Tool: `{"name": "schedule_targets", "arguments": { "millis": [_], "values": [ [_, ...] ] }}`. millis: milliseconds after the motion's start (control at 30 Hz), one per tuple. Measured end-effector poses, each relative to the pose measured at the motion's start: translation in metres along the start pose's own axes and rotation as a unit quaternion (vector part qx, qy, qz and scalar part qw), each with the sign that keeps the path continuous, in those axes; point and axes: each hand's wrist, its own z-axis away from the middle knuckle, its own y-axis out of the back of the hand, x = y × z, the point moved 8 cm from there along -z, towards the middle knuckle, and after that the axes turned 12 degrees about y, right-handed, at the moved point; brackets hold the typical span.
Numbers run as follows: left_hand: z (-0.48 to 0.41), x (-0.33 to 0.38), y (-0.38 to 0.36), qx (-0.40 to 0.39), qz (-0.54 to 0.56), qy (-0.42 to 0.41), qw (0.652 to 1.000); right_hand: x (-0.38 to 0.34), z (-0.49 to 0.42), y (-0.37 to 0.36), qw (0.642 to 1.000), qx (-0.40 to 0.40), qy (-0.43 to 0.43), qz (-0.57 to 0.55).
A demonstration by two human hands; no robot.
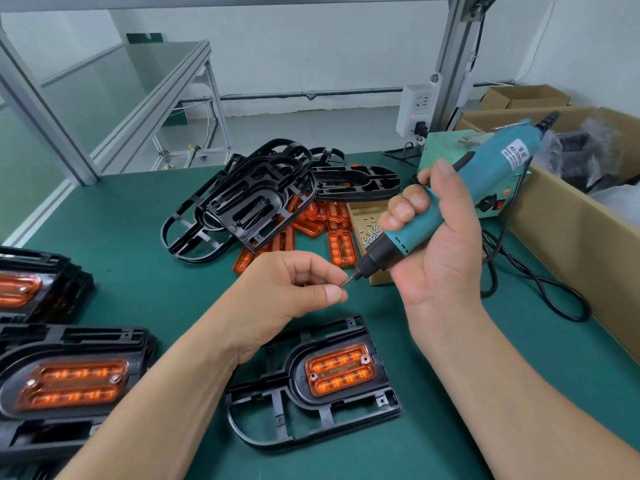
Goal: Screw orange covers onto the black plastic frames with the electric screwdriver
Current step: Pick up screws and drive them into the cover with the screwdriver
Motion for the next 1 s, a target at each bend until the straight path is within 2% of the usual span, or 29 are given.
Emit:
{"name": "schedule_targets", "arguments": {
  "millis": [200, 367, 567, 700, 1000],
  "values": [
    [0.001, 0.003, 0.005, 0.057, -0.028, -0.033, 0.997, 0.002, -0.002, 0.009, 0.999, 0.043, 0.008, 0.023],
    [0.003, 0.007, 0.001, 0.034, -0.053, -0.050, 0.997, 0.002, 0.000, 0.008, 0.999, 0.034, 0.013, 0.019],
    [0.005, 0.010, 0.001, 0.080, -0.083, -0.073, 0.991, 0.002, 0.001, 0.009, 0.998, 0.042, 0.016, 0.032],
    [0.006, 0.008, -0.006, 0.059, -0.107, -0.064, 0.990, 0.007, 0.000, 0.015, 0.997, 0.057, -0.010, 0.044],
    [0.010, 0.010, -0.007, 0.027, -0.181, -0.058, 0.981, 0.012, -0.005, 0.006, 0.993, -0.030, -0.104, 0.049]
  ]
}}
